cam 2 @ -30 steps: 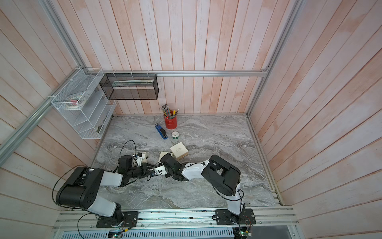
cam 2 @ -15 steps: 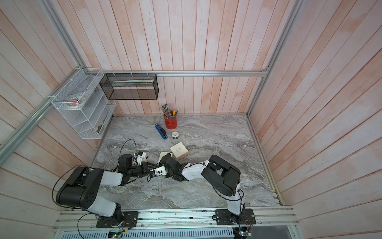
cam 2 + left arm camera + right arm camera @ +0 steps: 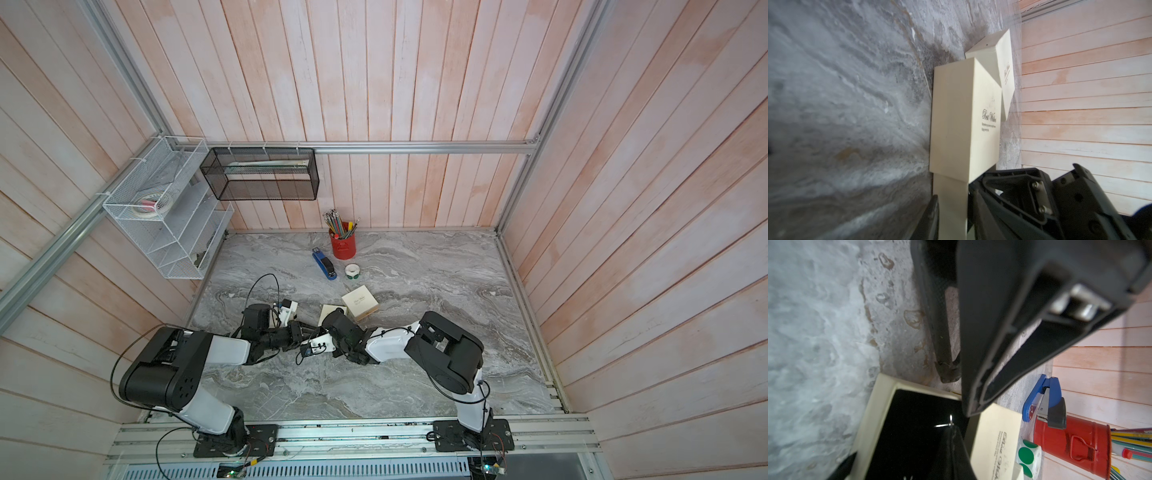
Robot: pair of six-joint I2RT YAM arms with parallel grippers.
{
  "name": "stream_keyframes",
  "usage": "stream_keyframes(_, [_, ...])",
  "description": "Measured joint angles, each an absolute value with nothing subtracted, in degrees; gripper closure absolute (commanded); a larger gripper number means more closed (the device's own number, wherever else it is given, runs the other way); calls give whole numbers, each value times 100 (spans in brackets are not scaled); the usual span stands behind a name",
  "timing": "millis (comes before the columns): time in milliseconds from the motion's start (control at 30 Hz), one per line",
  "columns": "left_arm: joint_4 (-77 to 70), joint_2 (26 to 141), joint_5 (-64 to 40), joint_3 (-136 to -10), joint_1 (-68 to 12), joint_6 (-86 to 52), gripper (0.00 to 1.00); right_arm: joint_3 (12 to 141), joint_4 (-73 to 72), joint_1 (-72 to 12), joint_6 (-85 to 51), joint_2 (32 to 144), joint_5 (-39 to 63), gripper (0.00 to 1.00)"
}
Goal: Place the earrings into the drawer-style jewelry box
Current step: Insert the earring into the inner lining.
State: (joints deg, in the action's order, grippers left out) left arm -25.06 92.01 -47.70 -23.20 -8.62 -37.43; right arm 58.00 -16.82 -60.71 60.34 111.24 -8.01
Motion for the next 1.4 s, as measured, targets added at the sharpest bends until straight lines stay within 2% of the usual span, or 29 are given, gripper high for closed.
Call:
stream_keyframes(400, [-2471, 9295, -4775, -2375, -893, -3636, 75, 5841, -1514, -6187, 5979, 11124, -1046, 100])
stream_keyframes(1000, [-2659, 9419, -4847, -2375, -908, -3638, 76, 5944, -1210, -6305, 5961, 11124, -1302, 100])
stream_keyframes(1200, [-2659, 9419, -4851, -2375, -908, -3642, 76, 5972, -1188, -6302, 5872, 11122, -1299, 89])
stream_keyframes(1400, [-2659, 9419, -4866, -2375, -908, -3642, 76, 5975, -1186, -6292, 5822, 11063, -1295, 87])
